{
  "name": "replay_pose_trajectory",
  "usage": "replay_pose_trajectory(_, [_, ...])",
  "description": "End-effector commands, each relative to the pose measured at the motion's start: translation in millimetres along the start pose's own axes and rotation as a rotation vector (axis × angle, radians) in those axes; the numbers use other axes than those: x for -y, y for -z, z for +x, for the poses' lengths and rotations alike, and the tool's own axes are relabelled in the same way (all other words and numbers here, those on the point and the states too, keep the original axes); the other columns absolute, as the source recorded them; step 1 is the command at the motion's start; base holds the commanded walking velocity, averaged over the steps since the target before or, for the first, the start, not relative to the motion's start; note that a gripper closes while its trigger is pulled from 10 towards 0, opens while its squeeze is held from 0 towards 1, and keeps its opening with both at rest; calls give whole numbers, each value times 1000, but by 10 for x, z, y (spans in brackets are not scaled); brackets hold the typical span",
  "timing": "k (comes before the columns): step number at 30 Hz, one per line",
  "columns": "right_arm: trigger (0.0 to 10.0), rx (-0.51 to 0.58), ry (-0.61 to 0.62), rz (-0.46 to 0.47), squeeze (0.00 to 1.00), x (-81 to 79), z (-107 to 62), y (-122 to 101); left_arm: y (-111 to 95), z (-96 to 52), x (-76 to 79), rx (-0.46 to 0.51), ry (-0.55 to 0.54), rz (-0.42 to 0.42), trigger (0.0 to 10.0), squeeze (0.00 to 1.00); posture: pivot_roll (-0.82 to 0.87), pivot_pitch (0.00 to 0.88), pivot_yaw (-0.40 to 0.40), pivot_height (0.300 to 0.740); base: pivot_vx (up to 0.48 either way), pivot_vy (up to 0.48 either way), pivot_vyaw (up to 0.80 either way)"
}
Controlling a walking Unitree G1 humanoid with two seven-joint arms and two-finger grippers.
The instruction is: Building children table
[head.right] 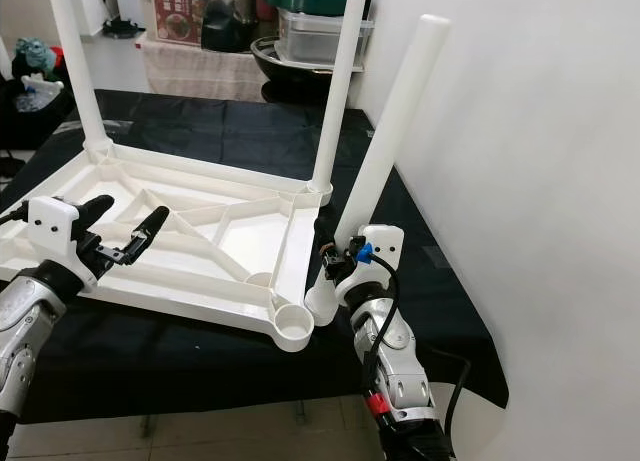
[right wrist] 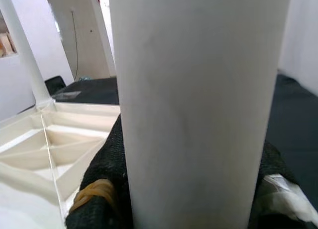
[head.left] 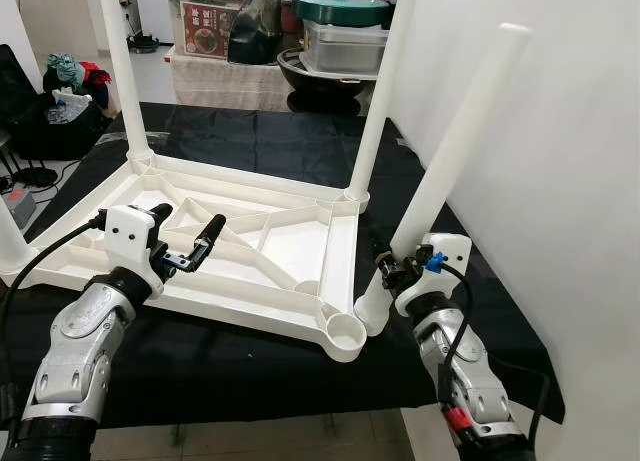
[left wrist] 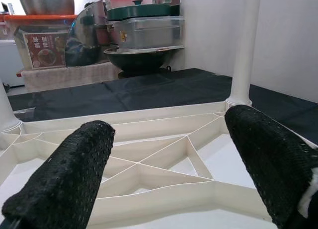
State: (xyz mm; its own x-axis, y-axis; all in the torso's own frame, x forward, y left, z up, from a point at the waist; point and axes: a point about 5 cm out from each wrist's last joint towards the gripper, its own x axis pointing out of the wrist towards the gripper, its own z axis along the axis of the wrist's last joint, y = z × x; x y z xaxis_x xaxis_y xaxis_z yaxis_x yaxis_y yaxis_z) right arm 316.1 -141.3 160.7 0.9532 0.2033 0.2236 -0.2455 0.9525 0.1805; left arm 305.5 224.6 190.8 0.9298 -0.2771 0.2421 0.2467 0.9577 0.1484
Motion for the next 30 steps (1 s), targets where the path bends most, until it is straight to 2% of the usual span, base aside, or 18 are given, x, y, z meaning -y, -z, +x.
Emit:
replay_pose_trajectory(1, [0, 65, 20, -56, 0, 135, 50, -203, 41, 21, 29, -26, 5, -1, 10000, 843, 104, 0, -103, 740, 0, 0, 0])
replay_pose_trajectory(3, [0, 112, 54, -120, 0, 347, 71, -437, 36, 19, 24, -25, 6, -2, 10000, 847, 102, 0, -101, 740, 0, 0, 0])
replay_pose_trajectory(6, [0, 126, 60, -141, 0, 406, 71, -525, 34, 18, 21, -25, 7, -3, 10000, 851, 99, 0, -101, 740, 0, 0, 0])
replay_pose_trajectory(9, [0, 172, 20, -111, 0, 514, 33, -851, 44, 20, 29, -26, 13, -10, 10000, 851, 83, 0, -92, 740, 0, 0, 0])
replay_pose_trajectory(11, [0, 184, 2, -103, 0, 519, 20, -913, 49, 23, 38, -27, 17, -13, 10000, 851, 83, 0, -92, 740, 0, 0, 0])
replay_pose_trajectory(15, [0, 194, -157, -96, 0, 404, -74, -932, 54, 48, 101, -23, 36, -24, 10000, 855, 84, 0, -90, 740, 0, 0, 0])
replay_pose_trajectory(16, [0, 194, -157, -96, 0, 404, -74, -932, 54, 48, 101, -23, 36, -24, 10000, 855, 84, 0, -90, 740, 0, 0, 0])
replay_pose_trajectory(19, [0, 133, -318, -69, 0, 156, -165, -778, 41, 51, 73, -23, 35, -23, 10000, 855, 86, 0, -89, 740, 0, 0, 0])
replay_pose_trajectory(25, [0, 64, -417, -59, 0, -29, -227, -626, 38, 47, 69, -24, 36, -23, 10000, 859, 92, 0, -91, 740, 0, 0, 0])
replay_pose_trajectory(30, [0, 42, -438, -52, 0, -61, -218, -579, 36, 49, 80, -23, 41, -26, 10000, 859, 94, 0, -92, 740, 0, 0, 0])
